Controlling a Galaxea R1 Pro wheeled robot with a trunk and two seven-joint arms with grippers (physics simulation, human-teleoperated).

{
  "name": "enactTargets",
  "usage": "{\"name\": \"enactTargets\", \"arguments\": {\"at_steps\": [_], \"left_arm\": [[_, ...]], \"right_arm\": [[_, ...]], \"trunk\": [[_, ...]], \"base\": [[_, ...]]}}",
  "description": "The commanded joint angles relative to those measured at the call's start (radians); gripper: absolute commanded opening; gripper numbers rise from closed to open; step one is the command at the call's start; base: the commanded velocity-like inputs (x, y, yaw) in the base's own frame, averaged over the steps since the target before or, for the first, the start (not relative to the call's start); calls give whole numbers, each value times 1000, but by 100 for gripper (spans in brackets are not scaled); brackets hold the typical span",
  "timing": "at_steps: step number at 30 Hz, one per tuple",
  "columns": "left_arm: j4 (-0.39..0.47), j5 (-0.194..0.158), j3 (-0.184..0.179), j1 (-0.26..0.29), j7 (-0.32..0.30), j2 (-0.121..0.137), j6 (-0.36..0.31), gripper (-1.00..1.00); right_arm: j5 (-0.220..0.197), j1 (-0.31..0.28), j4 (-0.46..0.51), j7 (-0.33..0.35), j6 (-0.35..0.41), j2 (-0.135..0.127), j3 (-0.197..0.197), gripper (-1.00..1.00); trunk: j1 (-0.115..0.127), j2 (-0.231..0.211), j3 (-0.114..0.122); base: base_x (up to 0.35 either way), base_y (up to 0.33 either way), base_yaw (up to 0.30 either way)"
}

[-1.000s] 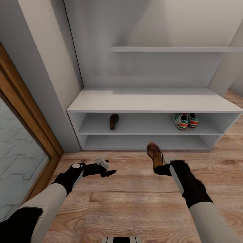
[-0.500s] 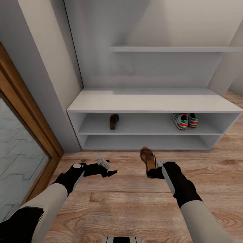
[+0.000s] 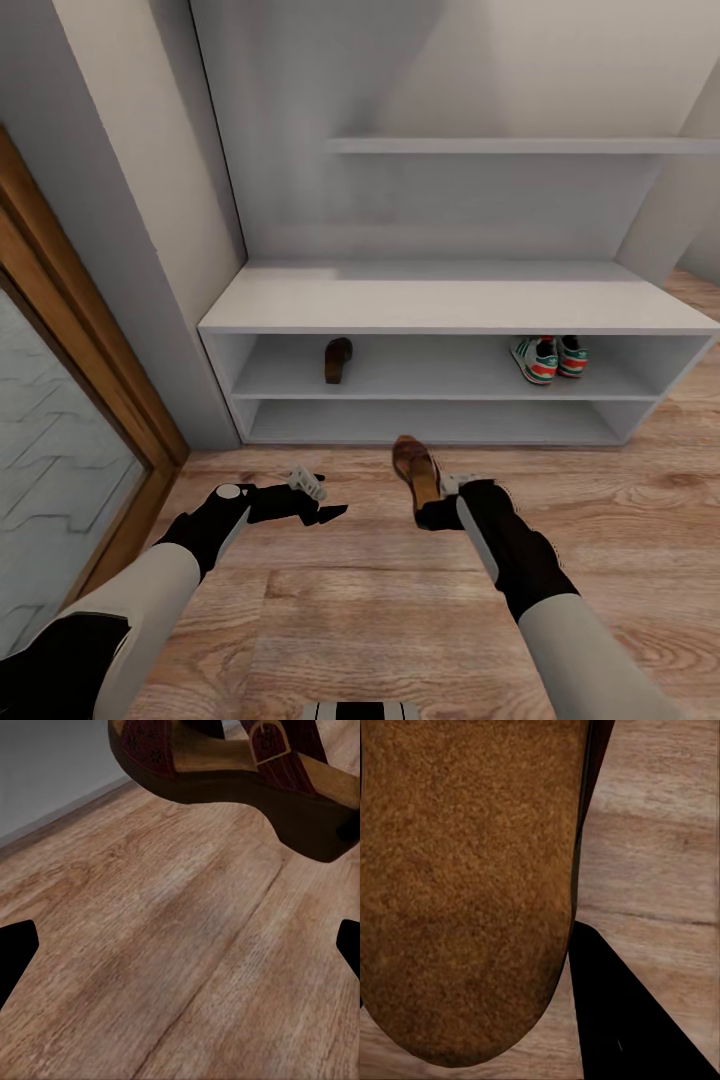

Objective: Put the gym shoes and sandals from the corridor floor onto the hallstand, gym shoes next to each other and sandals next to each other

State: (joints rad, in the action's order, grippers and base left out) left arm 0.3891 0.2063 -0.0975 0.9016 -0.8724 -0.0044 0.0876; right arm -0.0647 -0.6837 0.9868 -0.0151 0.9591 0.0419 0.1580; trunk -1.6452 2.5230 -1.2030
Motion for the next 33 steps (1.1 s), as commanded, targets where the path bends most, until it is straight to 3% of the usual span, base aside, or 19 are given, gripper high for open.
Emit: {"name": "enactTargets", "arguments": {"at_steps": [1,15,21,31,33], "left_arm": [[1,10,1,0,0,0,9,100],[1,10,1,0,0,-9,9,100],[1,10,1,0,0,-10,9,100],[0,10,1,0,0,-18,9,100],[-8,10,1,0,0,-26,9,100]], "right_arm": [[-8,0,1,-5,4,0,3,-100],[-6,0,38,-12,-8,0,10,-100],[-1,0,44,-14,-105,0,8,-100],[4,0,46,-17,-144,-1,4,-100],[7,0,45,-33,-229,0,1,-100]], "trunk": [[0,0,-1],[0,0,-5],[0,0,-5],[0,0,-5],[0,0,-5]], "base": [[0,0,49],[0,-18,147],[0,-4,5],[0,0,0],[0,0,0]]}}
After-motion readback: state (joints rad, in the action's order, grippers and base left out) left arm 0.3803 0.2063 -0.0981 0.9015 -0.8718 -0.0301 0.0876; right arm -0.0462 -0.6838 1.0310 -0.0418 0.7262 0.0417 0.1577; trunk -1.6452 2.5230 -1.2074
